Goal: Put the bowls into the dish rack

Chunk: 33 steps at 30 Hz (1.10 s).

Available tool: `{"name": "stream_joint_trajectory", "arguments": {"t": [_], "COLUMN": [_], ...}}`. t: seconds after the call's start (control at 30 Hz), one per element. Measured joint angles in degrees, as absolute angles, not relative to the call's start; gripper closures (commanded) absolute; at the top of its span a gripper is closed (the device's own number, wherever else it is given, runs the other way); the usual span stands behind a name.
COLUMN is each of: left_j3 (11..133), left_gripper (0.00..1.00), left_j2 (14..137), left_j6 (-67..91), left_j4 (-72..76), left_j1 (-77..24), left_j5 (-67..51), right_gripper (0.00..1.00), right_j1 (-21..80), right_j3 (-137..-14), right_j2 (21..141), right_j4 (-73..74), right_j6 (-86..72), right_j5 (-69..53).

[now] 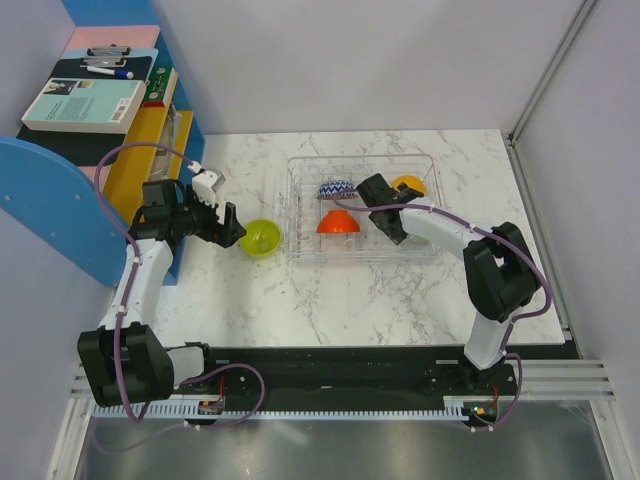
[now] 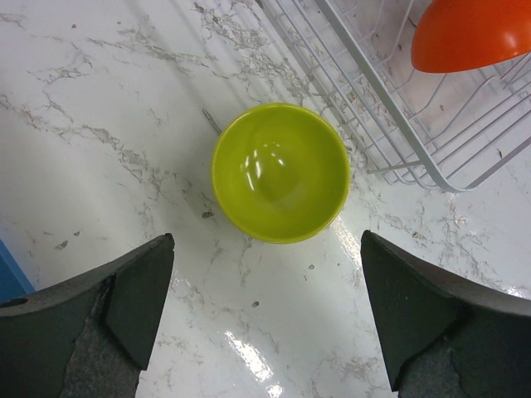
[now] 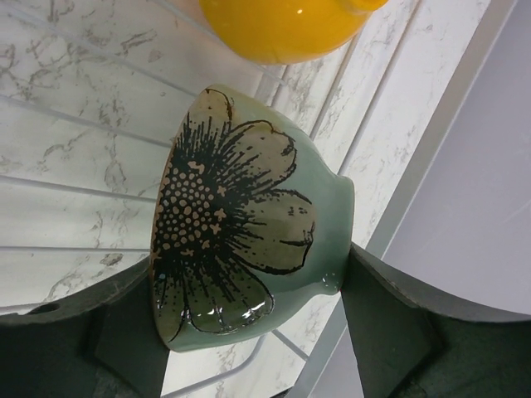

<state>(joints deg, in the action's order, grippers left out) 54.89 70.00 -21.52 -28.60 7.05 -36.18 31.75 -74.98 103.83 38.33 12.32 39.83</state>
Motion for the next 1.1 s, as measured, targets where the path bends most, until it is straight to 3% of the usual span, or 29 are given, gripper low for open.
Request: {"name": "stream_joint_trajectory", "arguments": {"t": [0.03,0.13,1.1], "left_j3": [54.9,54.9,54.0], "left_gripper": [0.00,0.00,0.00], "left_j2": [70.0,70.0,69.4], "left_j6": [-21.5,-21.6,-22.0], "left_j4": [-28.6,-28.6,-28.6], "left_j1": [7.0,7.0,7.4], "left_j5": [-36.2,-36.2,-35.8], "right_gripper": [0.09,0.02,0.02], "right_j1": [31.8,32.0,33.6], "right_j3": [-75.0,-75.0,-76.4], "right_j2": [103.9,104.2,104.0], "right_j4": [38.8,40.5,44.4], "right_j6": [12.3,12.3,13.2], "right_j5": [39.4,37.7,28.3]}}
